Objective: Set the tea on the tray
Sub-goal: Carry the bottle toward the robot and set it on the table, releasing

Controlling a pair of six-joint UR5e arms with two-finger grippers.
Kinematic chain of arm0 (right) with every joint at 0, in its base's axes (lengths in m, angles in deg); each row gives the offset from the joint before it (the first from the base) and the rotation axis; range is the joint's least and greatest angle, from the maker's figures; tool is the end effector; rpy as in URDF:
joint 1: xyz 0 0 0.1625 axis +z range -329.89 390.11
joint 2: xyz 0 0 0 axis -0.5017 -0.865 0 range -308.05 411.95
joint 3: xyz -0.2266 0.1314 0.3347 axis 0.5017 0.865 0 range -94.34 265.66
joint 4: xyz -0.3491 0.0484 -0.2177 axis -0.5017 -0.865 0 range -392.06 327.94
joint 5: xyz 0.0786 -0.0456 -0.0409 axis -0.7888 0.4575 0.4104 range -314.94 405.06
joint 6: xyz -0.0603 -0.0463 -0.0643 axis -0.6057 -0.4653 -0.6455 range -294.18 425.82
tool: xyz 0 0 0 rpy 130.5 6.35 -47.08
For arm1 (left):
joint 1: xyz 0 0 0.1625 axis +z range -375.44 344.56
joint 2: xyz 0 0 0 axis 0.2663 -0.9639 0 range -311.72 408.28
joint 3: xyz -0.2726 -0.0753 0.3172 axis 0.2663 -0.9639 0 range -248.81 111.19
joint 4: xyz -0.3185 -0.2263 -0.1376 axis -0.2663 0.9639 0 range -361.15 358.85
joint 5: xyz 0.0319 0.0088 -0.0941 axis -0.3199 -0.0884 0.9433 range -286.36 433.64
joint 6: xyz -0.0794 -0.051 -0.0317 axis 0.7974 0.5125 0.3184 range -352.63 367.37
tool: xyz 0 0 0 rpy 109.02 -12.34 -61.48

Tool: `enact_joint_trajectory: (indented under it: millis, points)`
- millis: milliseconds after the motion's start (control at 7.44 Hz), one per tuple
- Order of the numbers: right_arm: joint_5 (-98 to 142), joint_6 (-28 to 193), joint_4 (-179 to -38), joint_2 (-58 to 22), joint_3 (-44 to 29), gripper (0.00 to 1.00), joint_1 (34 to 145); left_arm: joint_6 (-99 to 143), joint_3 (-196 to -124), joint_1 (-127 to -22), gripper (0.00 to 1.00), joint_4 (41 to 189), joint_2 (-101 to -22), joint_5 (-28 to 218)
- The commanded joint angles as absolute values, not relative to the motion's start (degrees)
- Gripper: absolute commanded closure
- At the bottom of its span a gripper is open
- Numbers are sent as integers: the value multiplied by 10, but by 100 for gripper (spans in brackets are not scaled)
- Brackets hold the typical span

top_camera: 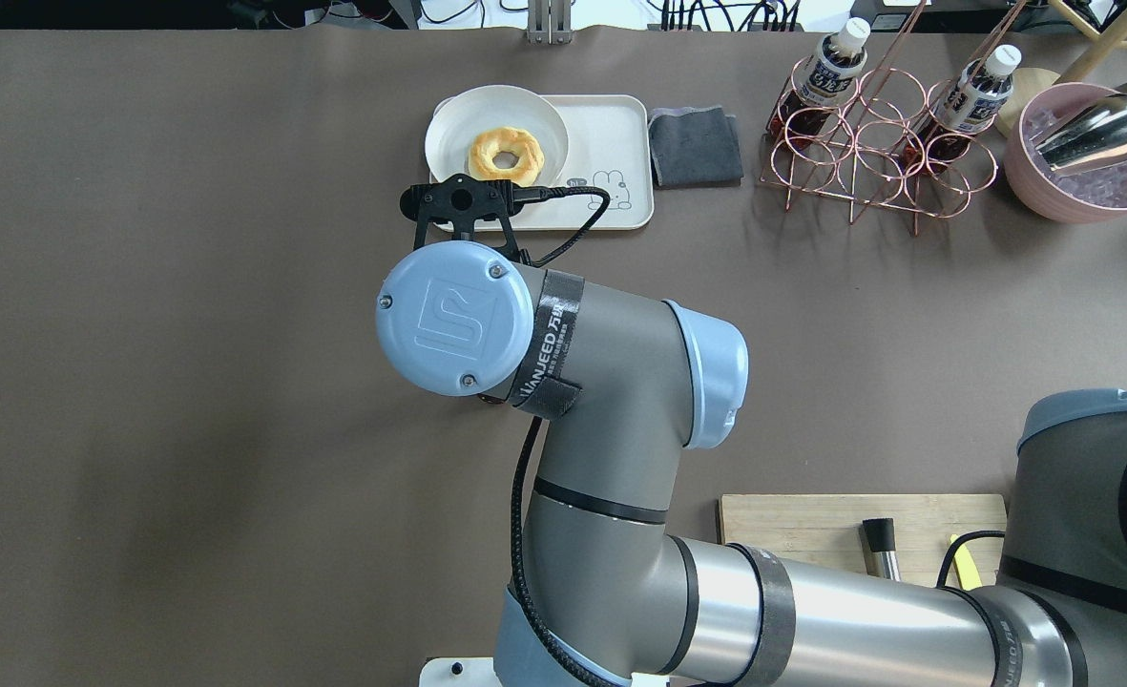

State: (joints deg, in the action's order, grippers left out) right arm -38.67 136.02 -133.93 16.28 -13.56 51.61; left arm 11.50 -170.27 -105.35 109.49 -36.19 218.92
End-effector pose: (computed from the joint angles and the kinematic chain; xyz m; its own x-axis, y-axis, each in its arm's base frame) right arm -0.5607 -0.3758 0.0424 0.6931 -0.0889 0.7153 -0.2223 0.9176 0.3295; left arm -0.0507 -0.4638 0.5511 0.5675 0.3032 -0.7655 0.0394 0.9187 0.3931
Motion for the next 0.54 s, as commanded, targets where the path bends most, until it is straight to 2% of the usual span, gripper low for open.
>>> enact_joint_trajectory:
  millis: [0, 134, 403]
  points:
    - [-372, 1360, -1307, 145, -137, 8, 513, 115, -1702, -1053, 2, 1095, -362, 2189]
    - [-368, 1360, -1308, 147, -141, 0, 514, 116, -1703, -1054, 2, 1094, -362, 2189]
    - [-393, 1351, -1307, 149, -151, 0, 543, 154, -1714, -1049, 2, 1092, -373, 2189]
